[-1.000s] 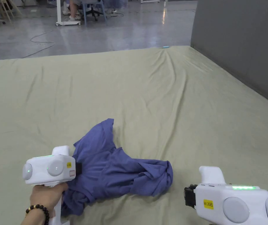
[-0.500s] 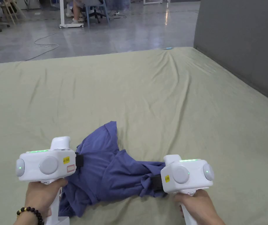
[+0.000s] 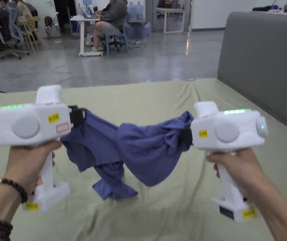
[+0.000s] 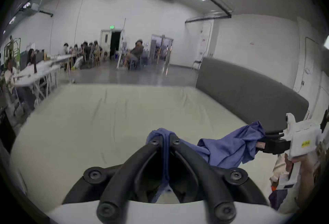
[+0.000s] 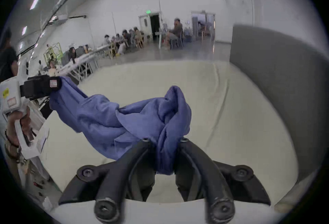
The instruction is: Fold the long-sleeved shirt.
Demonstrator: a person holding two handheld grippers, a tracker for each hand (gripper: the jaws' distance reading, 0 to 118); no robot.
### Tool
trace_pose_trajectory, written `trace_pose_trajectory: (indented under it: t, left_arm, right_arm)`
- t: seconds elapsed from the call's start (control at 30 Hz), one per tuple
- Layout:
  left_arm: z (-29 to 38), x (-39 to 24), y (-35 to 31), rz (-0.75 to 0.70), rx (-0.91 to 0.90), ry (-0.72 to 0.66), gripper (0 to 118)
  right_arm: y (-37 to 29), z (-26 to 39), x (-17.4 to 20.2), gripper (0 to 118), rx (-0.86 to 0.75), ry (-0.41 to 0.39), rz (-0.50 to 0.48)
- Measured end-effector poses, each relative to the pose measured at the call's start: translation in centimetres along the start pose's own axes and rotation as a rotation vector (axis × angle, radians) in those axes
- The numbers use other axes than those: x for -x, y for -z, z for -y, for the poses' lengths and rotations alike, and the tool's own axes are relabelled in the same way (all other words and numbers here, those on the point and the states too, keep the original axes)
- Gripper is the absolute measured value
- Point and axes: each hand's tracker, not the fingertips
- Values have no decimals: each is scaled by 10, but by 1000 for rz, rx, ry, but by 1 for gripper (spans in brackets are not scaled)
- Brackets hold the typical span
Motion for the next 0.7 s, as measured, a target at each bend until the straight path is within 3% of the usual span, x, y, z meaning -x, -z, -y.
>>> trace_pose_trajectory:
  t: [0.07,0.23,0.33,0.53,0.7]
  left_arm:
    - [-54,-2,-2,-25,-30,2,0]
    - [-163,6,7,-79,-106,-31,0]
    - [-192,-1,9,-105,-134,10,0]
    - [-182,2,24,-114,-121,47,0]
    - [-111,21,70,-118,1,44,0]
  right_arm:
    - [-6,-61,-2,14,-51,-63,32]
    - [-4,-197,-12,14,-85,-8,12]
    - [-6,-237,-10,14,-111,-38,51]
    - [14,-232,-11,14,-111,-40,46]
    - [81,-167,-17,14,6,-37,30]
